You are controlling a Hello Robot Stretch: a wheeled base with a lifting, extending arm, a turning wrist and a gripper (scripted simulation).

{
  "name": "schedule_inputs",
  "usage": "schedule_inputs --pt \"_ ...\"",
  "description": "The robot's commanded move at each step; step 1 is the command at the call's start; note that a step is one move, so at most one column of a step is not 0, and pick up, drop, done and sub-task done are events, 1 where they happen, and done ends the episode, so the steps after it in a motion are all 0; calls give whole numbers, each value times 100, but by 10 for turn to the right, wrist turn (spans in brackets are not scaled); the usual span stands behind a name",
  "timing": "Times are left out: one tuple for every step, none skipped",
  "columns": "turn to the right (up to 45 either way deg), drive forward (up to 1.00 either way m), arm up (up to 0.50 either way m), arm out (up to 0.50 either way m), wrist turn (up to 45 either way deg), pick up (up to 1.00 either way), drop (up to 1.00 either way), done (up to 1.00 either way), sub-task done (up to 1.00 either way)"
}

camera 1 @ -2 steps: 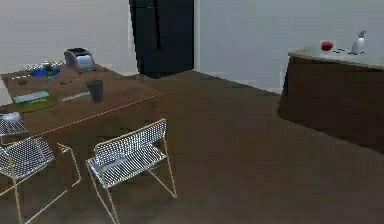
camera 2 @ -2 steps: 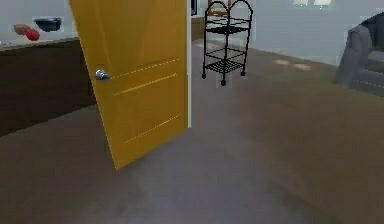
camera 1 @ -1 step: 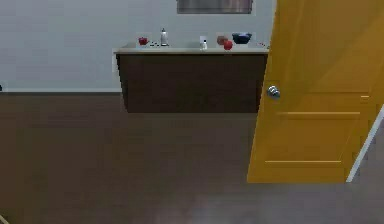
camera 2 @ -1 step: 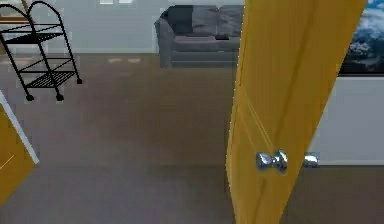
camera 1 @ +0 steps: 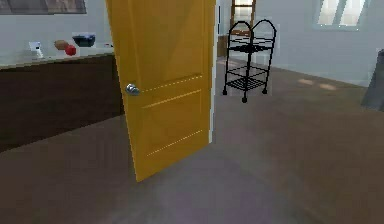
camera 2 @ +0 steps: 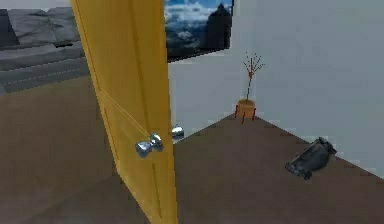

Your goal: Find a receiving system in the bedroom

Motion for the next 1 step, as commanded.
schedule_inputs --pt "0 25 0 0 0 0 0 0 0"
